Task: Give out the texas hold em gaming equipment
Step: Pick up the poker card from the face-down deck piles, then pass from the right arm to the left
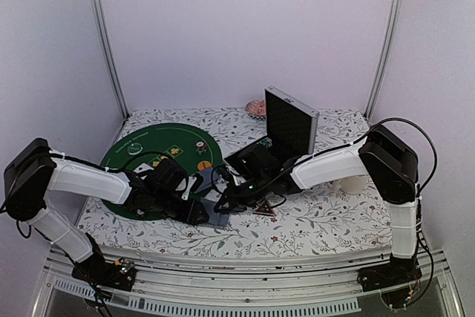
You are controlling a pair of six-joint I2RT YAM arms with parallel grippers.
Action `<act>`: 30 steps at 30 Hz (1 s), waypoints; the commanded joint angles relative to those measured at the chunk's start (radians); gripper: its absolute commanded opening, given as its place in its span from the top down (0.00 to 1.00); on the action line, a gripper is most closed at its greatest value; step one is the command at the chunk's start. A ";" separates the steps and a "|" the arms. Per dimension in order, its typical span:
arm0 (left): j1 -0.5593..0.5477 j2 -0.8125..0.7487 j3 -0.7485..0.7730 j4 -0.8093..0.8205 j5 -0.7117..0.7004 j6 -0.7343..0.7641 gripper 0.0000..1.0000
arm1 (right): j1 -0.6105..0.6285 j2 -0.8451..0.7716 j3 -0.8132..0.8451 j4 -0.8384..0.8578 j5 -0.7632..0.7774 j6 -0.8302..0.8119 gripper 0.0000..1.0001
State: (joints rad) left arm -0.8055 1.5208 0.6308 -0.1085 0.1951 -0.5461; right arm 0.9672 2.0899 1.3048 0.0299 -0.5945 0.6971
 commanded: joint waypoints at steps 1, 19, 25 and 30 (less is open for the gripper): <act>-0.019 0.017 -0.027 -0.044 0.007 0.014 0.46 | -0.010 0.008 0.030 0.005 0.008 -0.001 0.97; 0.045 -0.399 0.341 -0.410 0.154 0.354 0.24 | -0.042 -0.450 0.068 -0.352 -0.042 -0.597 0.98; 0.084 -0.500 0.415 -0.377 0.366 0.396 0.29 | -0.037 -0.542 0.118 -0.448 -0.106 -0.685 0.98; 0.104 -0.550 0.420 -0.299 0.528 0.382 0.29 | -0.028 -0.568 0.128 -0.460 -0.072 -0.727 0.98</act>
State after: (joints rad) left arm -0.7189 0.9951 1.0298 -0.4541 0.5571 -0.1825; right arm 0.9295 1.5459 1.4113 -0.3660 -0.6647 0.0380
